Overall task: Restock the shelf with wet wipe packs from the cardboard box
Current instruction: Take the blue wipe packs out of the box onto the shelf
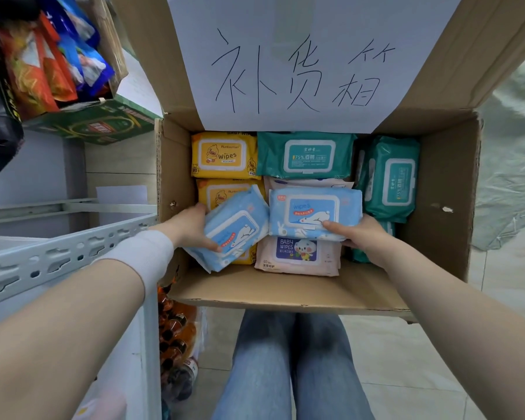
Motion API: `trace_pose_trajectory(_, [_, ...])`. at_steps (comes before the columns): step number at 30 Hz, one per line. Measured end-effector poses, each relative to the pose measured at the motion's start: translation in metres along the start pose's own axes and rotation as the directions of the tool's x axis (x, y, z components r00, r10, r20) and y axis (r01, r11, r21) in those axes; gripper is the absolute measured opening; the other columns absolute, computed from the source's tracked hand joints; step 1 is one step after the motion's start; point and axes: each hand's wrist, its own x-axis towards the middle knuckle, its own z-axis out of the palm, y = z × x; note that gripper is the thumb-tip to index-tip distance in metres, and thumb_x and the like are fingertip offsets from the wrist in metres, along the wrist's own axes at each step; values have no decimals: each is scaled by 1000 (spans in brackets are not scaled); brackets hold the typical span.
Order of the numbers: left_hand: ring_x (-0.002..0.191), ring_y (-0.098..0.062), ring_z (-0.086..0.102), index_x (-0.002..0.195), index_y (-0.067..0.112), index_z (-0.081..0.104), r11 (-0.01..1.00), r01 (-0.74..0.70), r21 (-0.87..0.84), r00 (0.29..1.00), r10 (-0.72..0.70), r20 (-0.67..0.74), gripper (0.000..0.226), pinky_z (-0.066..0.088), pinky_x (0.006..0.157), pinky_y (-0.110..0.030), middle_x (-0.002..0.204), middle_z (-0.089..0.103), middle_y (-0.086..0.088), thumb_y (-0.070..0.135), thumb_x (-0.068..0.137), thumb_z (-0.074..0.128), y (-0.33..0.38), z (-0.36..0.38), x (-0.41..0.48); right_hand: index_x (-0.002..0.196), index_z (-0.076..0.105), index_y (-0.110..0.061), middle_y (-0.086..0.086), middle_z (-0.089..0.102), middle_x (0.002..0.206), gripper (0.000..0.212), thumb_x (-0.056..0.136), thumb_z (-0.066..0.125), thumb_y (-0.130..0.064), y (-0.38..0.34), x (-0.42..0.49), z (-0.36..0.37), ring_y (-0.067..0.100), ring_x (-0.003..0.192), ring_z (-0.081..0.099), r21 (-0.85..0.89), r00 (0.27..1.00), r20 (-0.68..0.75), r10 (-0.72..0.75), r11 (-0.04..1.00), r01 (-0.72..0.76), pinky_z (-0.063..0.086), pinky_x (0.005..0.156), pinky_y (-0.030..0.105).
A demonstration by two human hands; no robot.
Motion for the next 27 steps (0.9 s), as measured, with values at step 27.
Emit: trace_pose_trajectory(27, [90,-11,58,99,27,53,657,-445,-609,372,-483,-792,53,51,70,-24,100,61,7,37,58,85,72,55,-362,101,70,-18,3,72,105,55,53,82,-42,27,-288,-85,26,89,67,200,889,225,-400,912,359,55,64,29])
